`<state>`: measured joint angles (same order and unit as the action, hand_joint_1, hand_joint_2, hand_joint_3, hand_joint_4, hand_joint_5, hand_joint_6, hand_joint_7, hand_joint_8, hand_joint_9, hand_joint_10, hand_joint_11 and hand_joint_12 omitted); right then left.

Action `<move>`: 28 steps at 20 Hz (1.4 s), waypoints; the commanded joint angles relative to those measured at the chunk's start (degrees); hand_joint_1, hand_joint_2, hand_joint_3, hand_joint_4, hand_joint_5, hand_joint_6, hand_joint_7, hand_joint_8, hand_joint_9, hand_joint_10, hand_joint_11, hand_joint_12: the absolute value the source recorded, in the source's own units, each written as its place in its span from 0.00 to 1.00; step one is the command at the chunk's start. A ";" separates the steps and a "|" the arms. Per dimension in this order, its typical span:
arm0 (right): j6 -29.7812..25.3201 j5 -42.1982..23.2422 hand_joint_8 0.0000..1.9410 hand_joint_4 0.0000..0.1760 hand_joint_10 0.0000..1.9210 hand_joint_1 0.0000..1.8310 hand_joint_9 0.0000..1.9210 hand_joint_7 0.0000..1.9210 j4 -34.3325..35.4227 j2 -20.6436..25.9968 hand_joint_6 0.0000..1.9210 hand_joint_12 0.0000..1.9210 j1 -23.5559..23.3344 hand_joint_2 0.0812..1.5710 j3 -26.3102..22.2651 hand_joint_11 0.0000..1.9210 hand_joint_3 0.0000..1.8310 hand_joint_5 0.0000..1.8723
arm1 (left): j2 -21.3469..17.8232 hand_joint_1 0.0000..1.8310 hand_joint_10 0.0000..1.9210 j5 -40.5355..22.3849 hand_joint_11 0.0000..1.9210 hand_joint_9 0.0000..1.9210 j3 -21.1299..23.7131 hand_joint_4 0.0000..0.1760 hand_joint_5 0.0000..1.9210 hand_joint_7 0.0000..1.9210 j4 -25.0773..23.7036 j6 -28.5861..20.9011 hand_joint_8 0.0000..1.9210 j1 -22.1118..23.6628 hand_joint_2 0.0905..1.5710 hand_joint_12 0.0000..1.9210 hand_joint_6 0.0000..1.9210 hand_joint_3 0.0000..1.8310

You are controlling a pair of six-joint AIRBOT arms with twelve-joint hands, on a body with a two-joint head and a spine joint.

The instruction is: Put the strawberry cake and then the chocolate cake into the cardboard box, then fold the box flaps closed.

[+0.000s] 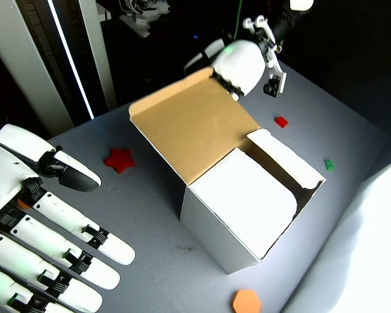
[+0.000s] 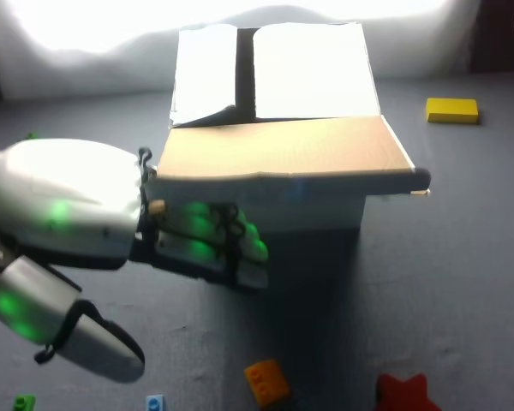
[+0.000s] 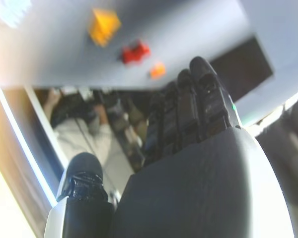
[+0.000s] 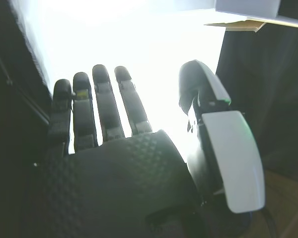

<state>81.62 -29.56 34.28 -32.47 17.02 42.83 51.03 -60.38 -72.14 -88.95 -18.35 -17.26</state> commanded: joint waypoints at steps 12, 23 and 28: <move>-0.84 -6.88 0.00 0.00 0.00 0.00 0.05 0.08 -1.13 0.69 0.00 0.11 -1.41 0.86 0.32 0.00 0.00 0.08 | 4.29 0.00 0.00 2.41 0.00 0.09 -11.84 0.00 0.09 0.09 5.21 -3.74 0.00 12.90 0.77 0.35 0.00 0.00; -0.84 -7.17 0.00 0.00 0.01 0.00 0.08 0.11 -1.14 0.43 0.00 0.31 -1.52 0.87 0.55 0.00 0.00 0.10 | 20.18 0.00 0.00 4.79 0.00 0.09 -26.24 0.00 0.09 0.09 -3.31 -1.78 0.00 13.88 0.77 0.35 0.00 0.00; -0.72 -7.05 0.00 0.00 0.01 0.00 0.09 0.12 -1.15 0.42 0.01 0.32 -1.51 0.86 0.55 0.00 0.00 0.10 | 20.78 0.00 0.00 4.84 0.00 0.10 -26.33 0.00 0.10 0.10 -5.32 -2.05 0.00 11.85 0.77 0.33 0.00 0.00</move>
<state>81.08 -30.06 34.26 -32.62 16.32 43.00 71.90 -55.11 -98.39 -95.94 -20.40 -5.32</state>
